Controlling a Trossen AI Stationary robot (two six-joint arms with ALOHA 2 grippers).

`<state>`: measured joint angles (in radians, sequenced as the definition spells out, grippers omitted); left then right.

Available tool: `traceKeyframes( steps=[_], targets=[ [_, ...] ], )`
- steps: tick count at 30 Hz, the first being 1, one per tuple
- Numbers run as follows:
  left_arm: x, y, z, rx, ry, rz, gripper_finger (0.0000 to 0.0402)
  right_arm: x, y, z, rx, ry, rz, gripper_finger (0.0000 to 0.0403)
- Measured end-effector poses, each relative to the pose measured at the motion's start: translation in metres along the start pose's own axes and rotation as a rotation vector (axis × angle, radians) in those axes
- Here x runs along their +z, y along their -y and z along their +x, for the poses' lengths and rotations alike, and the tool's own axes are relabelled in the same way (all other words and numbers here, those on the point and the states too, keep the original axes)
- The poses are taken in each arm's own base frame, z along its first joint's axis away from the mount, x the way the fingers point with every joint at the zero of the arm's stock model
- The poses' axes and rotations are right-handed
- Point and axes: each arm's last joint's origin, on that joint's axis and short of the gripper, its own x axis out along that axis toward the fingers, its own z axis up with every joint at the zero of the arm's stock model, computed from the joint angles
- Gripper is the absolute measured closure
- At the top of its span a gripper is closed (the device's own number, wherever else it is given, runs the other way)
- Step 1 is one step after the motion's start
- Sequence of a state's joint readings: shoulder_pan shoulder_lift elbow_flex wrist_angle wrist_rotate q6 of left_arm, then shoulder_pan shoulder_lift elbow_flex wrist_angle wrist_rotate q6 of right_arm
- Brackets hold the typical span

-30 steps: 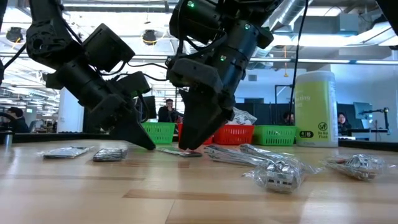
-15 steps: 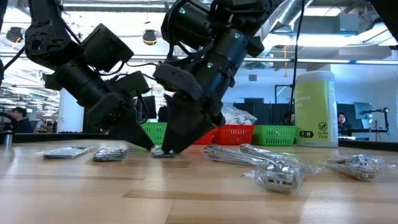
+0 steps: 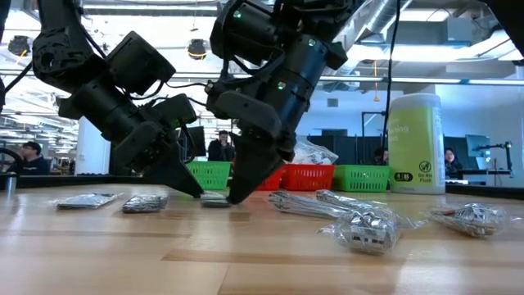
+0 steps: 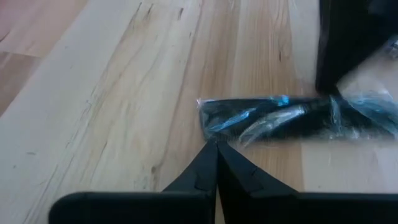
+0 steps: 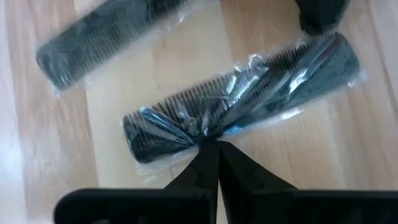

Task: Pick & Place Travel size toiletries
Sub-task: Put the black comb into the left red bin

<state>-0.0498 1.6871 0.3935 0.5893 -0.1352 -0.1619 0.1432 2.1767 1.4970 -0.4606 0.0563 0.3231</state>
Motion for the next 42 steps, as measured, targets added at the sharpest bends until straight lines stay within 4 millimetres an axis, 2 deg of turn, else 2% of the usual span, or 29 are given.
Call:
traceKeyframes(
  steps=[8, 15, 19, 24, 33, 42],
  targets=[
    [0.008, 0.001, -0.007, -0.021, 0.049, -0.003, 0.0401, 0.008, 0.002, -0.031, -0.102, 0.009, -0.037, 0.0403],
    [0.021, 0.004, -0.021, -0.089, 0.124, 0.038, 0.0401, 0.007, 0.002, -0.029, -0.108, -0.003, -0.039, 0.0403],
    [0.024, 0.006, -0.021, -0.109, 0.137, 0.073, 0.0392, 0.003, 0.007, -0.029, -0.121, -0.041, -0.007, 0.0401],
    [0.024, 0.006, -0.017, -0.097, 0.129, 0.171, 0.0347, 0.004, 0.007, -0.029, -0.118, -0.036, -0.007, 0.0380],
    [0.032, 0.006, -0.002, -0.092, 0.131, 0.259, 0.0247, 0.006, 0.006, -0.034, -0.091, -0.031, -0.009, 0.0305],
    [0.024, 0.004, 0.024, -0.082, 0.049, 0.268, 0.0212, 0.005, 0.005, -0.034, -0.093, -0.041, -0.012, 0.0249]
  ],
)
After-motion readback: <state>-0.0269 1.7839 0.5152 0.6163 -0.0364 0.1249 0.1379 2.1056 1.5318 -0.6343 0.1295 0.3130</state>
